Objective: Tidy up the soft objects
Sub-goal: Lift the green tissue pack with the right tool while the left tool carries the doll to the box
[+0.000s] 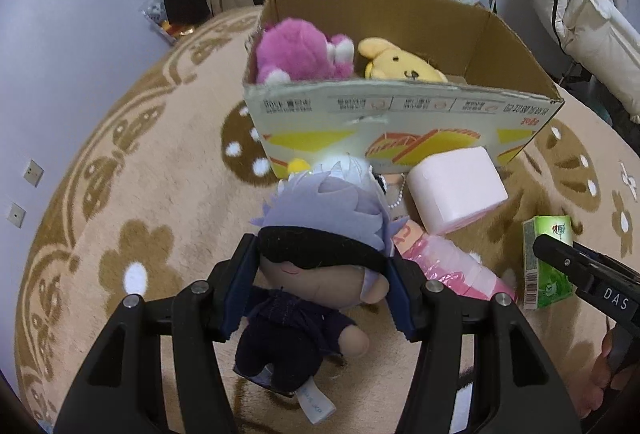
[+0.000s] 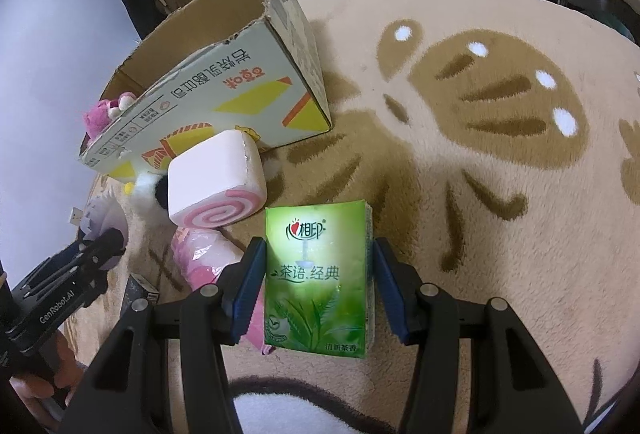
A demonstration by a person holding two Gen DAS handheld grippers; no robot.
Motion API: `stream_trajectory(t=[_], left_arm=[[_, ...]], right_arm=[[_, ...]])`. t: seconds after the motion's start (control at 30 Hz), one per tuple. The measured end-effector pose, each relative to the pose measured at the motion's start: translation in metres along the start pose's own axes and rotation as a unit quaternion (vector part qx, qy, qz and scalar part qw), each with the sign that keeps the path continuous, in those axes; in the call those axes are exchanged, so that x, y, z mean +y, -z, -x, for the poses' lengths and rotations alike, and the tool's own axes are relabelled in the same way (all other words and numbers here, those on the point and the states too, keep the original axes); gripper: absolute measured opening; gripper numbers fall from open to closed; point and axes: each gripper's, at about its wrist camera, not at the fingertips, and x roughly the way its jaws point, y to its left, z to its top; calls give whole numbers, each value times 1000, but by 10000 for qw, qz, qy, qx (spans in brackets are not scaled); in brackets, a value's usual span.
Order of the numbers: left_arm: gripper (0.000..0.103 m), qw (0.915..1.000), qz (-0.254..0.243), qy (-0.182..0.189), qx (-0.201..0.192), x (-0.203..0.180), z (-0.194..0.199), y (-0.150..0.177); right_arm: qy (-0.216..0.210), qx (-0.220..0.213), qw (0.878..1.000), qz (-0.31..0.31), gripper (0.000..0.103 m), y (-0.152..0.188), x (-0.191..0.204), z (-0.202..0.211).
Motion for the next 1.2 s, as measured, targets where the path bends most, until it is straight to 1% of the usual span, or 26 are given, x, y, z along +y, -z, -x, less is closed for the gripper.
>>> stream_trajectory(t=[0.13,0.2,0.27,0.4,0.47,0.53,0.67,0.73,0.8,0.87,0.9,1.0,1.2], left_arm=[[58,9998,-1,-28,-176,5,7,-3],[58,9997,-53,-55,-233,6,9,-3],[58,9996,-68,-74,-257,6,9,-3],[58,9993,6,-64,-357,8,15,-6],[58,9989,45,9,-460,9,24,-8],[58,9983,-8,-14,-589,9,32,-12],[58,9960,-81,-5,-894,9,48,-20],[58,9951,-86,-7,-983,10,53,-24],[58,9943,-89,9,-1058,10,58,-29],[58,9934,-83,56,-1144,11,65,-33],[58,9928,-80,54,-1197,11,69,-36],[58,9912,-147,29,-1319,10,76,-44],[58,9892,-115,42,-1461,9,79,-66]], right_arm=[[-85,-111,9999,64,57,0,1,8],[-59,-205,9996,157,57,-2,4,13],[-203,-330,9989,254,57,-5,10,20],[-299,-547,9975,329,57,-11,19,34],[-347,-638,9967,365,57,-14,24,41],[-372,-720,9958,416,57,-17,28,48],[-398,-863,9943,473,57,-23,36,58],[-426,-905,9939,466,57,-27,38,62],[-420,-915,9938,482,57,-31,41,65],[-271,-955,9929,655,57,-35,47,69],[-267,-984,9924,691,57,-38,48,73],[-380,-1047,9918,621,57,-47,52,80],[-396,-1161,9899,709,57,-64,61,81]])
